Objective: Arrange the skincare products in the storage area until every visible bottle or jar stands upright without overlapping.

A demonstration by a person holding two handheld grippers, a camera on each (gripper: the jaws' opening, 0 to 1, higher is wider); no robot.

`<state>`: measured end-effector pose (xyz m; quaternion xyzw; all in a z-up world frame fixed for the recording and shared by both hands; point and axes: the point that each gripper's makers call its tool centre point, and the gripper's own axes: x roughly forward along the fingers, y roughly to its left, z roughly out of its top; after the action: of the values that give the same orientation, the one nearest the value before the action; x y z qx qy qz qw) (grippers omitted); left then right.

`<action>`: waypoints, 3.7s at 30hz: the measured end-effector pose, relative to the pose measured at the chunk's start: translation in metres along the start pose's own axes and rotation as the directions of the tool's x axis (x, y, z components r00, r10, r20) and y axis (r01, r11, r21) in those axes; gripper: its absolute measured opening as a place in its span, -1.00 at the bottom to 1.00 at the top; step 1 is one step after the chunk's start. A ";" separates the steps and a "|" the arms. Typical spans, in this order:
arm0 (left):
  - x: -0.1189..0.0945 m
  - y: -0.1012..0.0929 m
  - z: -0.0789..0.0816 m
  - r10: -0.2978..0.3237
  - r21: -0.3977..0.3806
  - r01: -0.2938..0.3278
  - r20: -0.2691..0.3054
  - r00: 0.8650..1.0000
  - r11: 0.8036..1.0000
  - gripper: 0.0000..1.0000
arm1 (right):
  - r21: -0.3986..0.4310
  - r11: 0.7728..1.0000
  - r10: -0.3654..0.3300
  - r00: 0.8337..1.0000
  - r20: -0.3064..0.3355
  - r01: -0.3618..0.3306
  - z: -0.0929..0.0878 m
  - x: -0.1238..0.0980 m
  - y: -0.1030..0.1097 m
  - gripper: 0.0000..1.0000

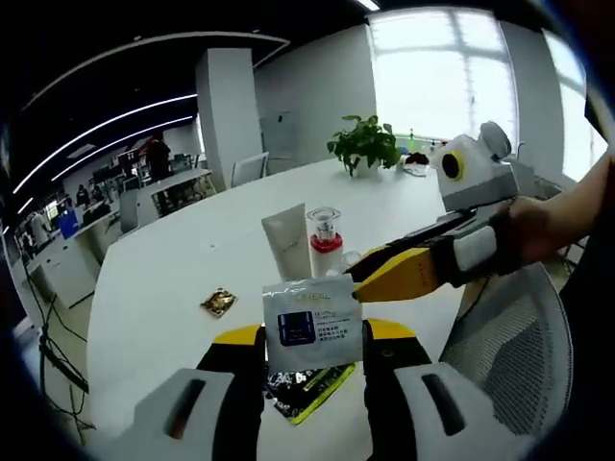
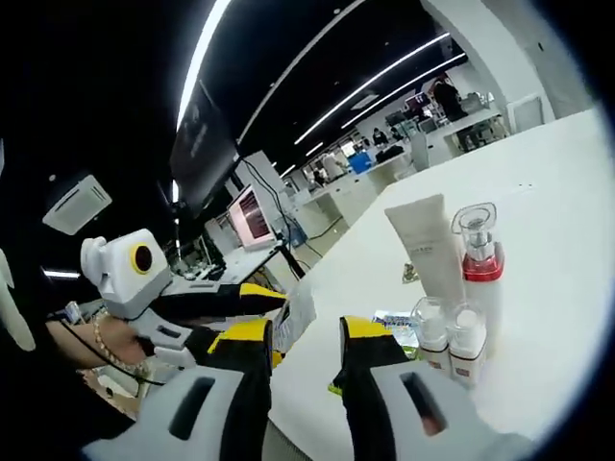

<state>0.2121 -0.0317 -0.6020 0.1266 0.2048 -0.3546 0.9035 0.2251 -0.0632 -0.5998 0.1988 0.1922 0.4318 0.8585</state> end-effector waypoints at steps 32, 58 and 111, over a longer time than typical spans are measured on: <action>-0.018 0.022 -0.028 -0.160 -0.473 0.204 0.132 0.978 0.857 -0.39 | 0.134 0.988 0.076 0.997 -0.010 -0.074 -0.008 0.013 0.021 -0.98; -0.038 0.072 -0.121 -0.197 -0.777 0.113 -0.015 0.980 0.619 -1.00 | -0.174 0.982 -0.113 0.974 -0.198 0.079 -0.072 0.102 0.017 -0.98; 0.029 0.099 -0.182 -0.113 0.052 0.131 -0.260 0.959 0.990 -0.73 | -0.540 0.830 -0.363 0.869 -0.335 0.139 -0.147 0.154 -0.040 -0.97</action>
<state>0.2490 0.0902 -0.7679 0.1896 0.3152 -0.3972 0.8408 0.2634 0.0665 -0.7688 -0.1564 0.2805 0.3794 0.8677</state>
